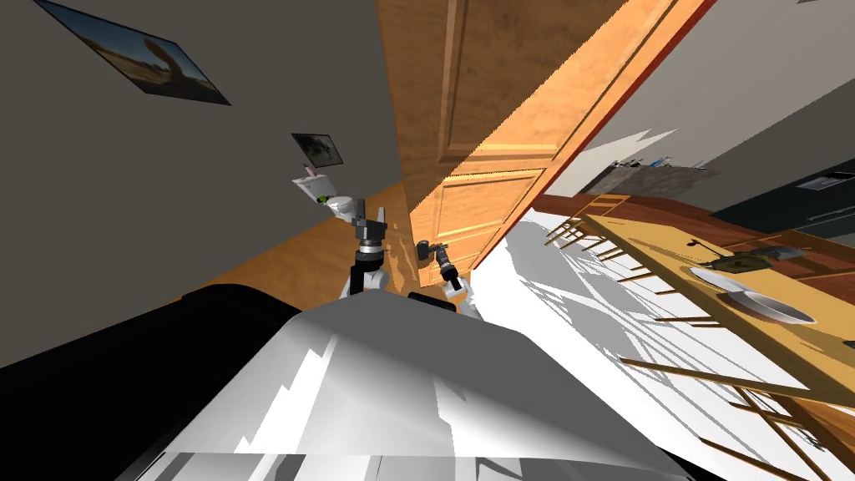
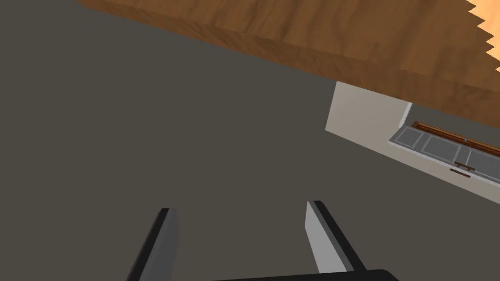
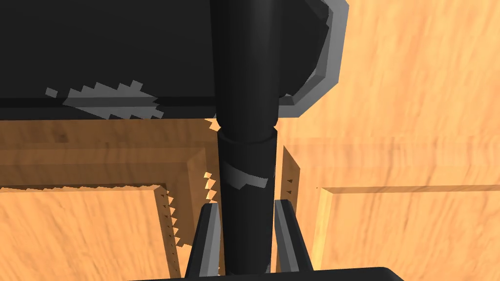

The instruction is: Push the door open

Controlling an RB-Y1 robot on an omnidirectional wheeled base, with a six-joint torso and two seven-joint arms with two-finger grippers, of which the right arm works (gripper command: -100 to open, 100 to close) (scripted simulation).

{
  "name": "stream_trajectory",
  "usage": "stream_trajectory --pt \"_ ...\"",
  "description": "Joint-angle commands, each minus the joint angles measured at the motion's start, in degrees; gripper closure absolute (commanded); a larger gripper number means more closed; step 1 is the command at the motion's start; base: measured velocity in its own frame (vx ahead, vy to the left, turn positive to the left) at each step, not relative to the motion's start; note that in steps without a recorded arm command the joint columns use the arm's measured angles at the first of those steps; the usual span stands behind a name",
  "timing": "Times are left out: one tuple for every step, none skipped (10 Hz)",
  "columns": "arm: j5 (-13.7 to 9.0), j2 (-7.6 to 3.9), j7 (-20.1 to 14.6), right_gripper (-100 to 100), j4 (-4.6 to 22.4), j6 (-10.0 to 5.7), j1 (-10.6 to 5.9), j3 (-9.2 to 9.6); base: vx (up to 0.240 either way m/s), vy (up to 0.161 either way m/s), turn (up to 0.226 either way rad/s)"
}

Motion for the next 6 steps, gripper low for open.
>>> stream_trajectory --pt "-0.2 0.72 0.3 100 0.4 0.04 -0.23 -0.94 0.076 0.190 -0.075" --pt "-0.3 1.20 0.5 100 0.5 0.03 -0.30 -1.47 0.052 0.193 -0.074" --pt "-0.4 1.88 0.7 100 0.7 0.02 -0.37 -2.09 0.085 0.165 -0.077" --pt "-0.4 1.24 0.6 100 0.7 -0.02 -0.42 -2.23 0.052 0.059 -0.043" --pt "-0.7 0.15 0.9 100 0.9 -0.07 -0.66 -3.61 0.076 0.129 -0.068" --pt "-0.8 -0.21 1.1 100 1.0 -0.08 -0.74 -4.18 0.094 0.210 -0.097"
